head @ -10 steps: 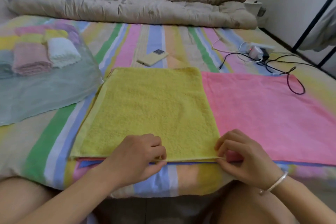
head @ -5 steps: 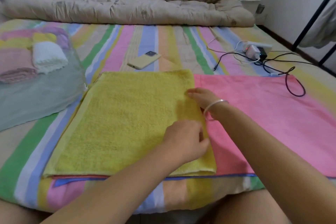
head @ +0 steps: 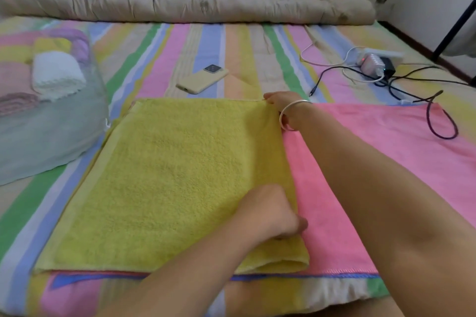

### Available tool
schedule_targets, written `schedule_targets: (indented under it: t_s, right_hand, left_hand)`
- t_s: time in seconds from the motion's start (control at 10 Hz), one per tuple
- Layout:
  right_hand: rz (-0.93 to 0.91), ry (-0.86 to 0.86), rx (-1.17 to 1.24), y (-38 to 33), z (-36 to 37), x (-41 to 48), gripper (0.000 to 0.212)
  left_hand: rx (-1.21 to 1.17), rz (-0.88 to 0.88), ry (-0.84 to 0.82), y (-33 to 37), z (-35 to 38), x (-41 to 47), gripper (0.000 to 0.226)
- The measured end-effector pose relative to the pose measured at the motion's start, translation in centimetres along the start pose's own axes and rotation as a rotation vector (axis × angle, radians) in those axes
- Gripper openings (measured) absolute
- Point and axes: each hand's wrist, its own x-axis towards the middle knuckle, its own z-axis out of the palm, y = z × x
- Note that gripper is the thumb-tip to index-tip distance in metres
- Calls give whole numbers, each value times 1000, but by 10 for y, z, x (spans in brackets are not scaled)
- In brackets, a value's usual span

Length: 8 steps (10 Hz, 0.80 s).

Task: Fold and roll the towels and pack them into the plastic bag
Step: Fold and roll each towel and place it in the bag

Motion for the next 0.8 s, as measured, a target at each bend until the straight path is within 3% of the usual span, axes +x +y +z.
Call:
schedule_targets:
  t_s: [0.1, 0.3, 0.4, 0.6, 0.8]
  right_hand:
    - [-60, -12, -57, -9, 4, 4, 35]
    - [-102, 24, -82, -47, 38, -3, 25]
    - [-148, 40, -221, -70, 74, -16, 13]
    - [-229, -121, -238, -101, 162, -36, 7]
    - [-224, -133, -260, -107, 236, -35, 9]
  left_hand:
    - [-417, -35, -89, -18, -12, -13, 18]
    - [-838, -127, 40, -84, -42, -55, 6]
    - [-918, -164, 182, -124, -50, -74, 16]
    - [-912, -170, 558, -194, -57, -104, 8]
    - [-781, -175, 685, -247, -54, -112, 28]
